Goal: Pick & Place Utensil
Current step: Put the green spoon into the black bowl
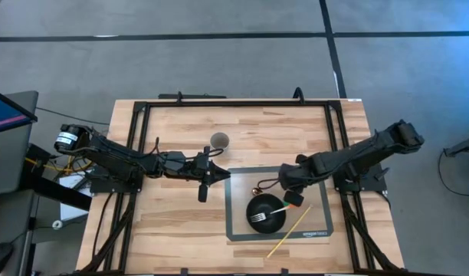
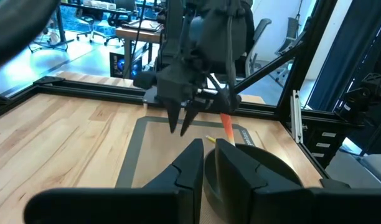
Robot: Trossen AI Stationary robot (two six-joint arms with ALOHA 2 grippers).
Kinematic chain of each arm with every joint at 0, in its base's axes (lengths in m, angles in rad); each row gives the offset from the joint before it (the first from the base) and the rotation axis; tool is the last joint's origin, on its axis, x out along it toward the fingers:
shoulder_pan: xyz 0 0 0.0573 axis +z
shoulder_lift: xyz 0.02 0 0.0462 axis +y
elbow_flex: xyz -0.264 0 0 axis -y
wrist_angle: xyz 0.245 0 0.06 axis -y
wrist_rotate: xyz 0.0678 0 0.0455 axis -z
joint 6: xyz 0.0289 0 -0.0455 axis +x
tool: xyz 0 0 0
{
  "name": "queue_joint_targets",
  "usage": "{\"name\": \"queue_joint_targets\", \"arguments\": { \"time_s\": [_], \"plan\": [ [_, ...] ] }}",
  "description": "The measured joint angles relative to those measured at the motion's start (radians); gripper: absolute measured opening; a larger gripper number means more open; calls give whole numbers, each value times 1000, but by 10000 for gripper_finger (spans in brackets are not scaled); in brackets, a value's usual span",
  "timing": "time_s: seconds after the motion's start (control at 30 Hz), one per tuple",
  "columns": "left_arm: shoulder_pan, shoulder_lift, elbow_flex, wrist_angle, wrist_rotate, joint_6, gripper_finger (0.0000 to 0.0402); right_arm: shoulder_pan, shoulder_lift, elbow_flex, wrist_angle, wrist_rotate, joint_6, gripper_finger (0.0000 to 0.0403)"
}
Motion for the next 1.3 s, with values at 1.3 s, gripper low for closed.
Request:
{"name": "queue_joint_targets", "arguments": {
  "time_s": [1.3],
  "plan": [
    [0,0,0,0,0,-49,44,371,204,-168,377,254,370,205]
  ]
}}
